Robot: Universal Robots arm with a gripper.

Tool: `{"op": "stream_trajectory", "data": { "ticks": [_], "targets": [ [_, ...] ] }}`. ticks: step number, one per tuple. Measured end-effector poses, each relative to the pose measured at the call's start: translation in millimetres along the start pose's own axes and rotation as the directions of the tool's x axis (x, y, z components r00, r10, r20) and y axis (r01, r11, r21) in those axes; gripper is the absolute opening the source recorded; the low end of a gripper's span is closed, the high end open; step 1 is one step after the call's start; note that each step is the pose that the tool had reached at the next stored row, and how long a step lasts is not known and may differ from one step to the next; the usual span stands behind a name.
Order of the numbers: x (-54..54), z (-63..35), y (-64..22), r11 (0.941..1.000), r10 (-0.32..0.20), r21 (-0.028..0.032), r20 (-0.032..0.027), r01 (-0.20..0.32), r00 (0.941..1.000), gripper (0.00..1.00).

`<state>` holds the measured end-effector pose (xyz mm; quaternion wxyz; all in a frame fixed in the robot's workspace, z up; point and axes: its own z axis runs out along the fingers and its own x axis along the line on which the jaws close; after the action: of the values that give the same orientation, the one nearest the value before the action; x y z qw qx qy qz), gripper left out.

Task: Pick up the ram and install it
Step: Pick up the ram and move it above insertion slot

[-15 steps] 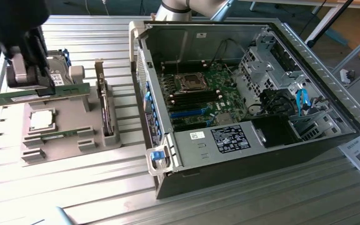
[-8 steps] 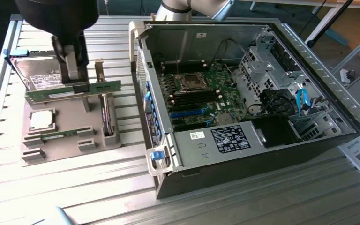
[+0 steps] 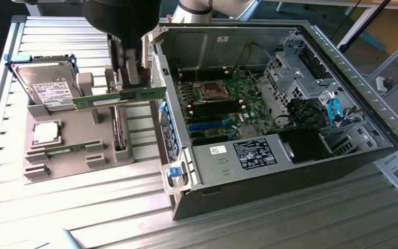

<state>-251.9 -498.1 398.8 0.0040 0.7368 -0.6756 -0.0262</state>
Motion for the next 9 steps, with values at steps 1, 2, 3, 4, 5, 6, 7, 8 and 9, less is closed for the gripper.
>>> {"op": "stream_trajectory", "data": {
  "ticks": [1,2,3,4,5,6,7,8,9],
  "targets": [
    [0.3,-0.1,-4.2,1.0000,0.000,0.0001,0.0001,0.000,1.0000,0.13],
    [0.9,-0.4,-11.2,1.0000,0.000,0.0000,0.0000,0.000,1.0000,0.13],
    [1.4,-0.5,-16.7,1.0000,0.000,0.0000,0.0000,0.000,1.0000,0.13],
    [2.0,-0.7,-23.1,1.0000,0.000,0.0000,0.0000,0.000,1.0000,0.13],
    [2.9,-1.0,-33.6,1.0000,0.000,0.0001,0.0001,0.000,1.0000,0.13],
    [3.7,-1.4,-43.3,1.0000,0.000,0.0001,0.0001,0.000,1.0000,0.13],
    [4.5,-1.7,-51.7,1.0000,0.000,0.0000,0.0000,0.000,1.0000,0.13],
    [5.2,-1.9,-60.2,1.0000,0.000,0.0000,0.0000,0.000,1.0000,0.13],
    [5.8,-2.1,-67.6,1.0000,0.000,0.0000,0.0001,0.000,1.0000,0.13]
  ]
}}
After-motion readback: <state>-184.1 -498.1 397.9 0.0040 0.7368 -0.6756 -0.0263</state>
